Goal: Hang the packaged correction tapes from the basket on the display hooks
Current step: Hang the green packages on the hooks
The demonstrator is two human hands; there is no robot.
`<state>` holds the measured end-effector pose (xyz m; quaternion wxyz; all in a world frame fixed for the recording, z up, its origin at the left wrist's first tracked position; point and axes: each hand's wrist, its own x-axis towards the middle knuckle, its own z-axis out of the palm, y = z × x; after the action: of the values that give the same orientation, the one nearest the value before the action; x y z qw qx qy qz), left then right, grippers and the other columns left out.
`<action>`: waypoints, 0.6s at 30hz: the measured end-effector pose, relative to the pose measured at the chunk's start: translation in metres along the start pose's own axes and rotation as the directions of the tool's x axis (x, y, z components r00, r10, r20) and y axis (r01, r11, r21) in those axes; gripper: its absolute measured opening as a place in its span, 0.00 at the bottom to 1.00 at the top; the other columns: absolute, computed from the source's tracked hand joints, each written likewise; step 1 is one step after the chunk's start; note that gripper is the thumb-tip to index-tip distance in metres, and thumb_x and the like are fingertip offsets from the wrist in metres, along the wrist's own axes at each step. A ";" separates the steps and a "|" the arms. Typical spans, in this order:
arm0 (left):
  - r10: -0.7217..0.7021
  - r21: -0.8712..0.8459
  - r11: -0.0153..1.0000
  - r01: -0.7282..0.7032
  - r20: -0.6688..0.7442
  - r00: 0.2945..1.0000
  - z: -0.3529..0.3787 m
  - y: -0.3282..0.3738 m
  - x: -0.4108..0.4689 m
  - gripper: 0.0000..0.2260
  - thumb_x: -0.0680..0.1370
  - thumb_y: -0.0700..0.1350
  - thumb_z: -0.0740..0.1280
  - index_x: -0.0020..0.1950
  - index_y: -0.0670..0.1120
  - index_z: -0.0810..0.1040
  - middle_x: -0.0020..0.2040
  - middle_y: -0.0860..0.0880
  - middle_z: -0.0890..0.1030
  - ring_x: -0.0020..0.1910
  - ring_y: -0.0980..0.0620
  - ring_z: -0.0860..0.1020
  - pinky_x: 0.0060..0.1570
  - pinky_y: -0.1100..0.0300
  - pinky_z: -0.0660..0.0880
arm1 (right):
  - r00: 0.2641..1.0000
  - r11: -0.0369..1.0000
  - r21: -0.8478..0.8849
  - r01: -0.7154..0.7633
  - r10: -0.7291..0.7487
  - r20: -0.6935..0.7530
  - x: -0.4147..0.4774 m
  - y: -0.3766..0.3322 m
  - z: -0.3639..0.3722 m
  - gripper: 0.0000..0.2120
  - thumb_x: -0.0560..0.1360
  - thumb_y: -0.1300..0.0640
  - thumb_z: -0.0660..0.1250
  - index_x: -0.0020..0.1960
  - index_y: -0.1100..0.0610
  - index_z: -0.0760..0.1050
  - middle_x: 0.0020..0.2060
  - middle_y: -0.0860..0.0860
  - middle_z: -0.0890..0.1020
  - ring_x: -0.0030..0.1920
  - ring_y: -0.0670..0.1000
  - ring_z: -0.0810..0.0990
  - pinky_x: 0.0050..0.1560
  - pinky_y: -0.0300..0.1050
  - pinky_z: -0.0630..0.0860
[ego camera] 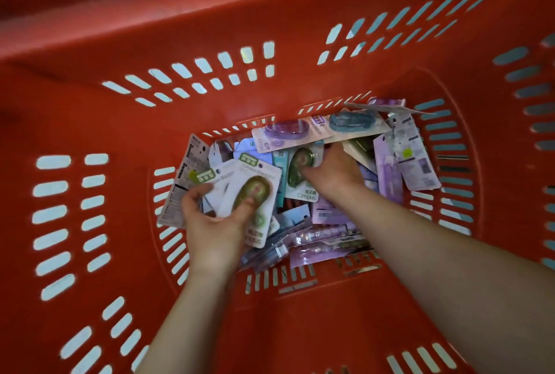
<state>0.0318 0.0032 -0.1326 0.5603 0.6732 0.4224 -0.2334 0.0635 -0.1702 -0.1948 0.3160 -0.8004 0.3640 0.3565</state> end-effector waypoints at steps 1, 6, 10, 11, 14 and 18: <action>0.012 0.015 1.000 -0.012 0.013 1.000 0.001 -0.003 -0.001 0.35 0.68 0.41 0.79 0.68 0.54 0.65 0.52 0.57 0.80 0.44 0.59 0.84 0.43 0.54 0.83 | 1.000 0.997 0.073 -0.012 0.014 -0.026 0.003 -0.004 0.009 0.30 0.74 0.47 0.72 0.70 0.58 0.67 0.61 0.56 0.79 0.56 0.59 0.79 0.45 0.42 0.72; -0.077 0.012 0.997 0.077 0.039 0.996 0.000 -0.004 -0.002 0.30 0.70 0.40 0.78 0.68 0.51 0.71 0.55 0.51 0.84 0.48 0.50 0.85 0.49 0.48 0.83 | 0.999 0.900 0.435 -0.035 0.034 0.010 0.009 -0.002 0.026 0.07 0.71 0.54 0.74 0.48 0.54 0.81 0.46 0.51 0.85 0.42 0.51 0.82 0.42 0.44 0.81; -0.207 -0.209 0.947 0.242 0.177 0.962 -0.005 0.005 -0.018 0.16 0.73 0.40 0.74 0.59 0.47 0.79 0.53 0.45 0.86 0.47 0.46 0.85 0.49 0.45 0.82 | 0.986 0.852 0.523 -0.042 -0.050 0.160 -0.014 0.012 -0.011 0.02 0.76 0.57 0.70 0.47 0.51 0.80 0.48 0.51 0.85 0.51 0.56 0.83 0.52 0.48 0.80; -0.230 -0.267 0.919 0.290 0.234 0.944 -0.004 0.008 -0.025 0.14 0.73 0.41 0.72 0.59 0.46 0.79 0.53 0.44 0.85 0.48 0.45 0.85 0.50 0.44 0.81 | 0.980 0.842 0.539 -0.037 -0.075 0.184 -0.025 0.015 -0.021 0.07 0.76 0.61 0.70 0.51 0.50 0.78 0.50 0.53 0.85 0.52 0.56 0.83 0.55 0.52 0.80; -0.264 -0.331 0.853 0.404 0.394 0.881 0.009 0.013 -0.047 0.16 0.75 0.43 0.68 0.63 0.42 0.78 0.56 0.40 0.84 0.50 0.44 0.84 0.49 0.46 0.81 | 0.959 0.773 0.631 0.069 -0.225 0.171 -0.067 0.015 -0.044 0.28 0.75 0.71 0.67 0.64 0.44 0.66 0.54 0.54 0.84 0.51 0.51 0.84 0.54 0.49 0.81; -0.220 -0.156 0.934 0.321 0.457 0.862 0.031 0.011 -0.063 0.14 0.79 0.39 0.66 0.64 0.41 0.78 0.57 0.41 0.84 0.52 0.43 0.83 0.46 0.55 0.81 | 0.953 0.516 0.847 -0.128 -0.172 0.249 -0.108 0.014 -0.053 0.18 0.77 0.66 0.58 0.60 0.53 0.79 0.53 0.59 0.85 0.49 0.55 0.85 0.52 0.55 0.81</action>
<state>0.0117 -0.0463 -0.0851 0.6743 0.4697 0.4021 -0.4039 0.0178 -0.1799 -0.0824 0.7245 -0.4809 0.4289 0.2447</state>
